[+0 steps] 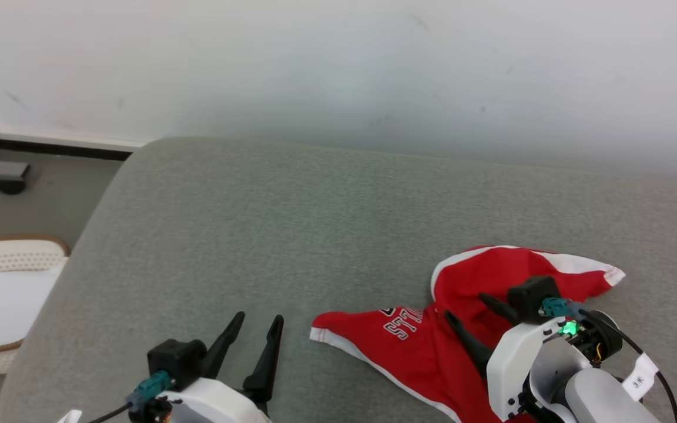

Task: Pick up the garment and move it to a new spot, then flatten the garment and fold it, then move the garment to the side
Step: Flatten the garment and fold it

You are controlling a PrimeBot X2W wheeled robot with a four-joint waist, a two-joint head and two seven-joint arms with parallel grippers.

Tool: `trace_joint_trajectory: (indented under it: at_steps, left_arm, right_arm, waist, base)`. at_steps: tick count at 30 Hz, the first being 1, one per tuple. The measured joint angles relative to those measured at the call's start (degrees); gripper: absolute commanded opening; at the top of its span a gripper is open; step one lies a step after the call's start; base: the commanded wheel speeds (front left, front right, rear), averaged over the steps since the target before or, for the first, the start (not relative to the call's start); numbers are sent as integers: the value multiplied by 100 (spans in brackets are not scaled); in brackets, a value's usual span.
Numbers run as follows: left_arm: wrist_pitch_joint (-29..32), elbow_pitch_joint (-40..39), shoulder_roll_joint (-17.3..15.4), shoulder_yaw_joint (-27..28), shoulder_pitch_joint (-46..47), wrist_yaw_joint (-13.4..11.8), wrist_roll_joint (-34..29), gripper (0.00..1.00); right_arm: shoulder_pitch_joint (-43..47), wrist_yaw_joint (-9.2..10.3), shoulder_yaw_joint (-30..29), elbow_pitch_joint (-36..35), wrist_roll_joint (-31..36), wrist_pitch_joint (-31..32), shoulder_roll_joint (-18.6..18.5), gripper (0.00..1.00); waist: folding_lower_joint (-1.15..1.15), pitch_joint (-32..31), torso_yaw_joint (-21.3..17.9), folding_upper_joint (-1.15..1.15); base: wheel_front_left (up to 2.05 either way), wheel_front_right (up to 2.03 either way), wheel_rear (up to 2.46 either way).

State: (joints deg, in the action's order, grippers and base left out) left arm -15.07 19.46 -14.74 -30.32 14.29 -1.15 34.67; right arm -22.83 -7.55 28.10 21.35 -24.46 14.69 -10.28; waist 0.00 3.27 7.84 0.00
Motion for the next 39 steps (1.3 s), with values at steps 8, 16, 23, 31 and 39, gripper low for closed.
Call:
trace_joint_trajectory:
  at_steps: [8, 16, 23, 31, 39]
  left_arm:
    - [-1, 182, 194, 191, -41, 153, -174, 100]
    - [-1, 277, 299, 364, -52, 267, -299, 100]
    - [0, 368, 334, 424, -79, 363, -457, 100]
    - [-1, 393, 315, 452, -113, 399, -515, 100]
    - [-2, 421, 297, 441, -91, 432, -544, 100]
  right_arm:
    - [-247, 0, 82, 593, -25, 426, 19, 100]
    - [-408, 0, 87, 1049, -22, 353, 100, 0]
    - [-506, 0, -472, 1002, -94, -229, 136, 0]
    - [105, 1, -1588, 272, -185, -308, -225, 0]
    - [829, 0, -2461, -249, 85, -169, 41, 3]
  waist:
    - [0, 37, 442, 0]
    - [0, 92, 533, 0]
    - [0, 47, 325, 0]
    - [0, 68, -32, 0]
    - [0, 158, -408, 0]
  base:
    - [0, 0, 0]
    - [0, 0, 0]
    - [0, 0, 0]
    - [0, 0, 0]
    - [0, 0, 0]
